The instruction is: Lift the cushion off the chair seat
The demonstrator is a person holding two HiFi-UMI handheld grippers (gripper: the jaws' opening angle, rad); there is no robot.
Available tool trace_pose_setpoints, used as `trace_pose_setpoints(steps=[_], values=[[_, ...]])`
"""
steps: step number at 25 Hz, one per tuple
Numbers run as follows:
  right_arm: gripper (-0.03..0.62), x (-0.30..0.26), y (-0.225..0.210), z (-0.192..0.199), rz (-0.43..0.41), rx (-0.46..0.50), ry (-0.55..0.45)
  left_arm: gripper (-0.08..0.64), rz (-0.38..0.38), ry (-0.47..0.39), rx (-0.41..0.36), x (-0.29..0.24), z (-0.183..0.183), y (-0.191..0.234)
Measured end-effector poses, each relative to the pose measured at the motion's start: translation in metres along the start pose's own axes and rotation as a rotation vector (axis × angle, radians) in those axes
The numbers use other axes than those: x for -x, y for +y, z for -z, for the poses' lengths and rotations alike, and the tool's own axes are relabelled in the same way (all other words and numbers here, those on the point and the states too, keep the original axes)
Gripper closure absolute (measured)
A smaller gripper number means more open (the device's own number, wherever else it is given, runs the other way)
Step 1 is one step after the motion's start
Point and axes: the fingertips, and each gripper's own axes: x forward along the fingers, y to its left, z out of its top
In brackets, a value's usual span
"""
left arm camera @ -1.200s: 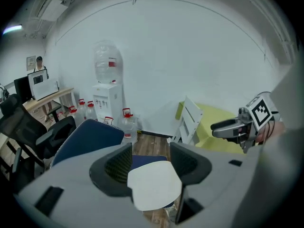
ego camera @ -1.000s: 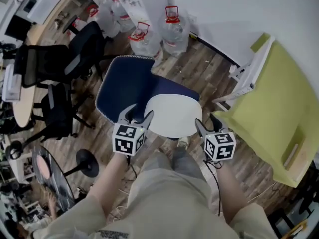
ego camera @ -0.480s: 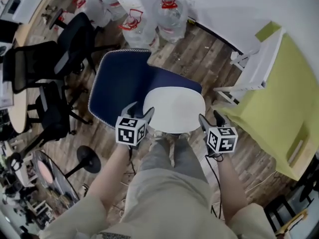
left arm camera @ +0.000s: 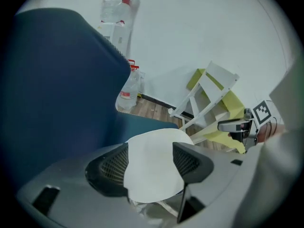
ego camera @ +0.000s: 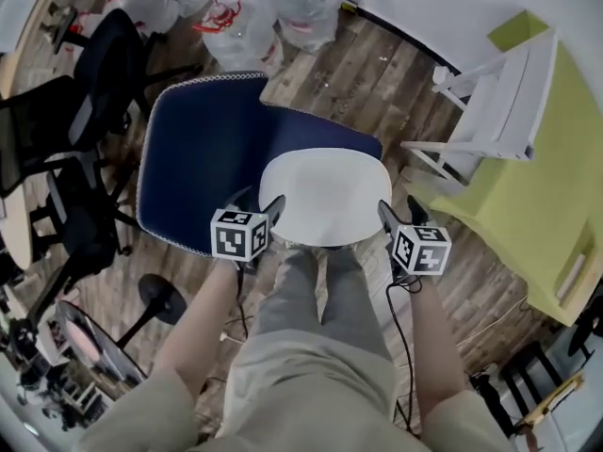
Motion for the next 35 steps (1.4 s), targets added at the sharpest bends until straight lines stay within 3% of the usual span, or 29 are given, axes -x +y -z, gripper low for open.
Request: trace_pose_setpoints(steps=[5,10,17,22,25,29,35], values=[[0.284,-0.042,-0.018,0.024,0.017,0.014,0.060,0.268,-0.014,0.067,0.013,-0.049,0.030,0.026],[0.281,-0.089,-0.038,0.049,0.020,-0.003,0.109,0.262,-0.023,0.095,0.116,-0.089,0.050,0.044],[0.250,-0.138,-0.062,0.078,0.036,-0.060,0.164,0.258,-0.052,0.136,0.109,-0.132,0.075,0.063],[0.221,-0.158,-0.075,0.094,0.028,-0.105,0.179,0.238,-0.131,0.175,0.099,-0.150,0.090,0.083],[0.210,-0.163,-0.079,0.103,0.017,-0.130,0.181,0.232,-0.155,0.193,0.130,-0.158,0.104,0.091],[0.206,-0.172,-0.078,0.114,-0.001,-0.144,0.193,0.230,-0.145,0.203,0.192,-0.168,0.119,0.098],[0.218,-0.177,-0.075,0.121,-0.035,-0.152,0.201,0.230,-0.117,0.205,0.197,-0.170,0.120,0.099]])
